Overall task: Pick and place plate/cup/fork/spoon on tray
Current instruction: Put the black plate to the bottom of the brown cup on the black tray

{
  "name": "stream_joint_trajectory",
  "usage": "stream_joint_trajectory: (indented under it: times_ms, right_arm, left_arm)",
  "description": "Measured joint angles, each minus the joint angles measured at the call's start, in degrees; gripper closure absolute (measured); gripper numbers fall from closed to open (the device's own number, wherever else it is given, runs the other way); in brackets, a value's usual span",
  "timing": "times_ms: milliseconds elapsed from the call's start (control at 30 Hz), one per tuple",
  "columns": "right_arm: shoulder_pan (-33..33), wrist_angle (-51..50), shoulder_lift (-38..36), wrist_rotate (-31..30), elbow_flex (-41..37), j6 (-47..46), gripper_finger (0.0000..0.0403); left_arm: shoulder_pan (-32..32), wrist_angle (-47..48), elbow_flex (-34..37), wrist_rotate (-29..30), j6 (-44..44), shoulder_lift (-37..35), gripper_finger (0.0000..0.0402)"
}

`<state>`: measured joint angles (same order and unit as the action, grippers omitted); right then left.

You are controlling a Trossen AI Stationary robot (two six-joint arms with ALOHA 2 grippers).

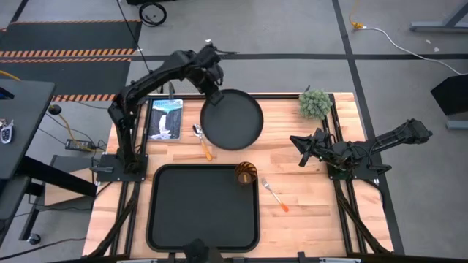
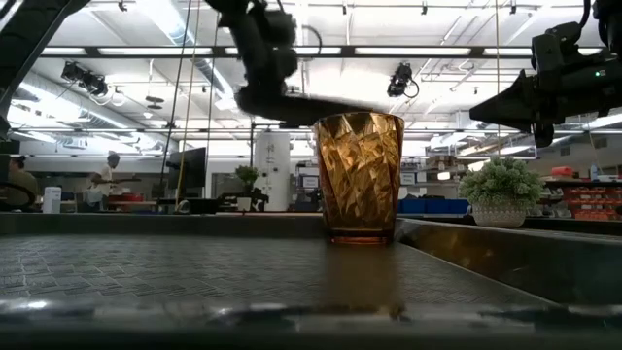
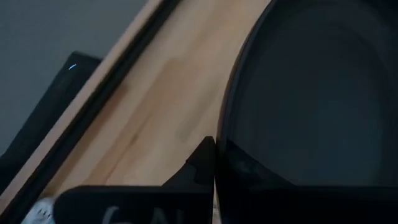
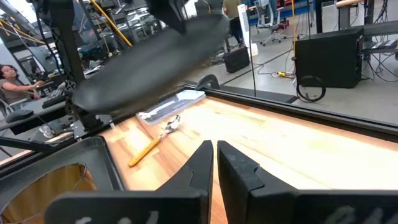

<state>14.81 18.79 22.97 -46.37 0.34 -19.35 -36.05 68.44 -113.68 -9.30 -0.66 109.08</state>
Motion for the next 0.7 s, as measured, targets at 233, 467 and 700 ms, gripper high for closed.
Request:
stream_joint_trajectory:
  times_ms: [233, 467, 700]
  right_arm:
    - [0.0, 0.0, 0.0, 0.0, 0.0, 0.0, 0.0375]
    - [0.0, 0.0, 0.0, 0.0, 0.0, 0.0, 0.0375]
    - [0.0, 0.0, 0.0, 0.0, 0.0, 0.0, 0.0375]
  left_arm:
    - [6.6, 7.0, -7.2, -8.4, -6.5, -0.2, 0.0391]
    - [19.5, 14.7, -4.2, -8.5, -7.1, -0.2, 0.0391]
    - [33.3, 15.3, 5.1, -5.2, 0.2, -0.1, 0.0391]
